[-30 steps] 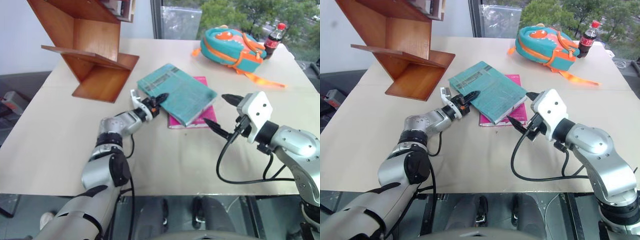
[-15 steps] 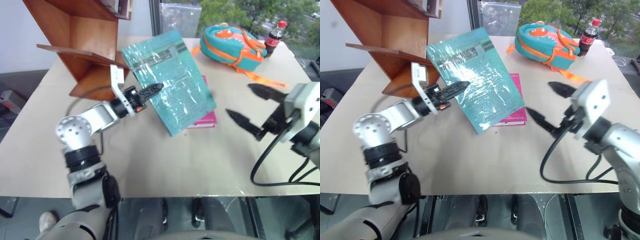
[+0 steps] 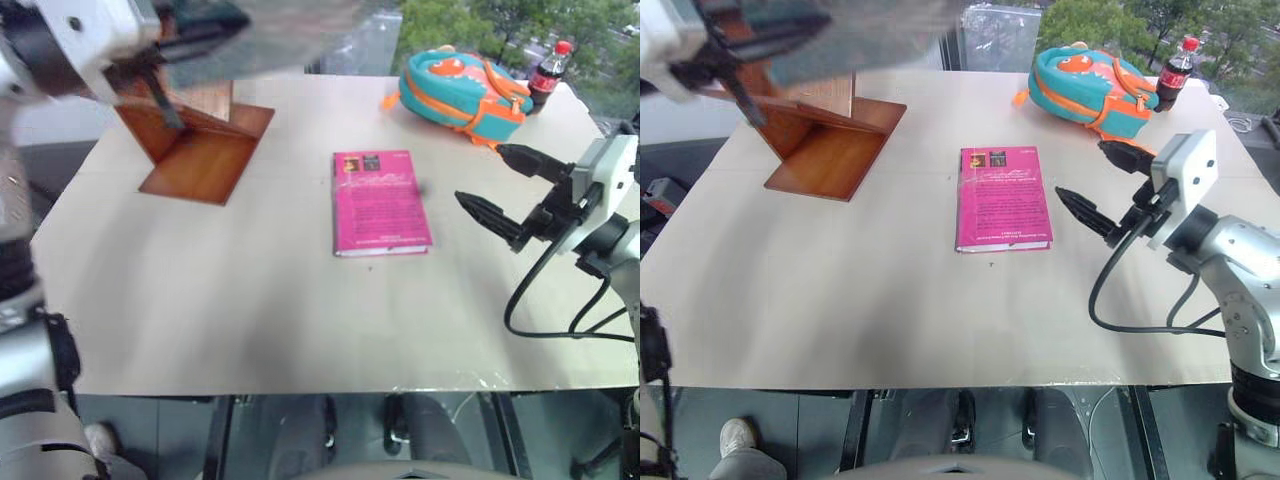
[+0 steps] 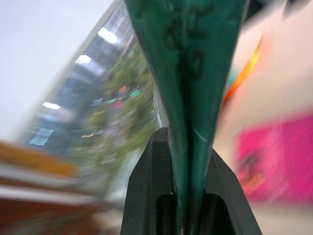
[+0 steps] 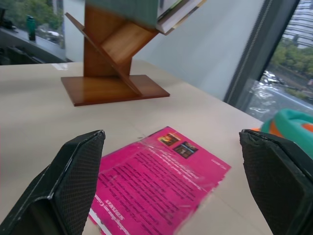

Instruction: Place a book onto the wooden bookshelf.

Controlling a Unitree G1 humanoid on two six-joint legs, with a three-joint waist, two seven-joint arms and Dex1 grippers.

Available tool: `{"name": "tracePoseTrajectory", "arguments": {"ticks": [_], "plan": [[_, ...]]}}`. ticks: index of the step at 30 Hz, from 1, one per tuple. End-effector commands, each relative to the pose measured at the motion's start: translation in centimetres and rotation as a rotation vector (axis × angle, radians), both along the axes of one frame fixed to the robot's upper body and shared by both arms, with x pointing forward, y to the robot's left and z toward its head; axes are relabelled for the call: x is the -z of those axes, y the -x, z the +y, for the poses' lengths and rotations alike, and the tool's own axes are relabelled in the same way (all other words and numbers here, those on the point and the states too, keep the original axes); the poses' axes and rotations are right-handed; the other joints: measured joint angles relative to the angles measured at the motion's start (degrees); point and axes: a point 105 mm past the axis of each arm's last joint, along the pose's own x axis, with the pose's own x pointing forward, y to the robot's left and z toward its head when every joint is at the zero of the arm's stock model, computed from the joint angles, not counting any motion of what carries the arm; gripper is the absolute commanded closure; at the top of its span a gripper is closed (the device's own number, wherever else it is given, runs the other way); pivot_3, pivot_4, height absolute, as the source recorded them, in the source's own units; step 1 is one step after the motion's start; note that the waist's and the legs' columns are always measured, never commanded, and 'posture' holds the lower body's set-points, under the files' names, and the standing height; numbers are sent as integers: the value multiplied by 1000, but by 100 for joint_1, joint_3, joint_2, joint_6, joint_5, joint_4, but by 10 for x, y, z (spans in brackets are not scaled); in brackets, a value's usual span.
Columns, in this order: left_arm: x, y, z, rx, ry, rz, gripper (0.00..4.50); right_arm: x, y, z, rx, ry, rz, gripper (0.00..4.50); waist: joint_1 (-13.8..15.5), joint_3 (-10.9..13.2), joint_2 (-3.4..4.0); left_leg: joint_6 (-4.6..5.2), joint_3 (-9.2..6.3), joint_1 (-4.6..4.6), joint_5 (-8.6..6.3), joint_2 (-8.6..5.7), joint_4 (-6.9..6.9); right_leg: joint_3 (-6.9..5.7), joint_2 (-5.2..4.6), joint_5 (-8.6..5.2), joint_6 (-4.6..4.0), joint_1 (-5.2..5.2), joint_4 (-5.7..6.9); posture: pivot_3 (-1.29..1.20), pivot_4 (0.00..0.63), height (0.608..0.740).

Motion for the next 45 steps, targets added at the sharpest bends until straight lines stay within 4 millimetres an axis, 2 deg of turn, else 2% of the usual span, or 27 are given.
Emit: {"name": "tracePoseTrajectory", "arguments": {"ticks": [1,6,10,12,16,18,20,23,25,29,31,35,38,41,44,45], "plan": [[-3,-23,38,-206,-168,-50,4484,-11,3,8,-30,-12,-66,0,14,0,-1,1,0,-2,0,-1,1,-2,-1,0,0,0,-1,0,150,740],[14,-65,94,-472,-262,59,4484,-5,6,13,-23,-18,-67,0,20,9,-21,8,9,-18,-4,2,3,5,1,-12,22,-15,0,0,150,740],[26,-85,113,-587,-301,125,4484,-5,10,18,-21,-22,-73,0,3,9,-22,10,25,-33,-5,-6,8,6,4,-12,25,-31,3,0,150,740],[29,-88,124,-647,-333,151,4484,-4,12,19,-21,-21,-74,0,-1,10,-24,11,25,-33,-6,-4,8,10,3,-13,25,-34,5,0,150,740],[33,-92,131,-673,-333,163,4484,-4,14,20,-17,-22,-74,0,-56,11,-26,16,29,-33,-8,4,7,20,2,-13,27,-43,6,0,150,740],[37,-92,135,-688,-345,167,3676,-4,14,21,-17,-22,-72,0,-112,11,-26,16,36,-26,-9,6,6,27,2,-13,27,-44,13,0,150,740],[38,-92,137,-687,-352,158,3055,-3,15,22,-23,-21,-69,0,-157,11,-26,15,36,-24,-8,8,6,28,3,-13,26,-44,18,0,150,740],[36,-85,139,-649,-323,139,1640,-3,14,22,-33,-14,-63,0,-157,13,-29,16,40,-21,-8,10,6,33,1,-13,26,-46,24,0,150,740],[33,-78,142,-627,-300,132,887,-3,14,21,-40,-11,-61,0,-162,13,-29,20,46,-19,-11,9,7,38,-2,-13,26,-47,24,0,150,740],[31,-53,151,-536,-229,154,887,-2,9,21,-66,-2,-52,0,-164,13,-29,25,54,-17,-14,9,7,44,-3,-13,26,-49,25,0,150,740],[27,-38,153,-473,-130,192,887,-2,5,22,-84,4,-47,0,-168,13,-29,25,58,-14,-14,11,8,45,-2,-13,26,-49,26,0,150,740],[31,-7,147,-319,-46,258,887,-1,-2,26,-131,17,-37,0,-161,13,-29,25,56,-15,-14,13,16,45,-6,-13,25,-48,31,0,150,740],[39,13,135,-233,123,333,887,-1,-9,35,-185,28,-32,0,-165,12,-27,26,52,-13,-15,11,24,50,-10,-6,14,-45,45,0,150,740],[53,30,112,-141,287,434,1733,-3,-13,39,-205,31,-35,0,-158,14,-25,26,47,-13,-15,14,48,72,-15,-10,21,-45,73,0,150,740],[81,30,64,-4,471,516,2726,-6,-13,39,-209,36,-41,0,-121,12,-16,27,42,-12,-17,16,71,63,-12,-16,29,-37,86,0,150,740],[90,26,49,18,520,530,3251,-6,-12,39,-207,41,-43,0,-98,12,-17,29,36,-8,-18,9,76,65,-27,-17,31,-28,91,0,150,740]]}}
